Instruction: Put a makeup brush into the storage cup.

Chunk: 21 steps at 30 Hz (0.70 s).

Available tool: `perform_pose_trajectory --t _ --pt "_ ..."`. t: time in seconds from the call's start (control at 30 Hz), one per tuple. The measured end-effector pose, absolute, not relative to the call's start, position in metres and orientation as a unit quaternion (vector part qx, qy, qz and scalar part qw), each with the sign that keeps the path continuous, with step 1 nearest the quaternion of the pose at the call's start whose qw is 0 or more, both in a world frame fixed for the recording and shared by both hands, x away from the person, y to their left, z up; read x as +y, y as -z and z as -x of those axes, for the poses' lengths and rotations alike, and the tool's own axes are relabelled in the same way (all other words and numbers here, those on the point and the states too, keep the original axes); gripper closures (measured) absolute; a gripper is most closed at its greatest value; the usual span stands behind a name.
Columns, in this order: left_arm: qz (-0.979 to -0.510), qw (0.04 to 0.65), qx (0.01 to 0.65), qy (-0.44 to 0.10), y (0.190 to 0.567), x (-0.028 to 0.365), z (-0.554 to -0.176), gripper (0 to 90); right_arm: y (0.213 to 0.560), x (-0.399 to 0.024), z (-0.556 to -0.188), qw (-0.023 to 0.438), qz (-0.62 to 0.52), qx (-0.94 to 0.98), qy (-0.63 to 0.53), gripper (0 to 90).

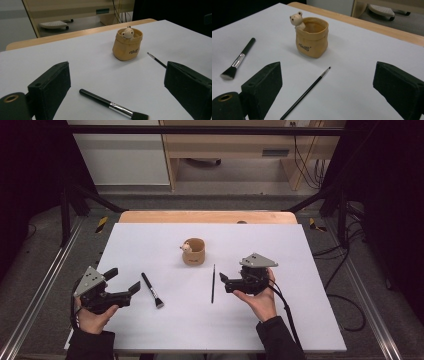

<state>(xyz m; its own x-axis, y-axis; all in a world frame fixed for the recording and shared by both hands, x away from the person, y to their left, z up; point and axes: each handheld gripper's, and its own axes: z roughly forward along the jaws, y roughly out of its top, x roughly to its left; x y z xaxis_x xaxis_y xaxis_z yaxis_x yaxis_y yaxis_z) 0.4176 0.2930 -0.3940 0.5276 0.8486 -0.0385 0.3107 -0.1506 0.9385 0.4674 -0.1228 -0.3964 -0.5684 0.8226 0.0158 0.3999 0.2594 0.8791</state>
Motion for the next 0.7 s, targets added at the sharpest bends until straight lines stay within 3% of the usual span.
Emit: perform_pose_trajectory --t 0.7 --pt "-0.714 0.507 0.402 -0.266 0.394 0.291 -0.417 6.2 0.435 -0.084 -0.492 0.202 -0.416 0.789 -0.406 12.8"
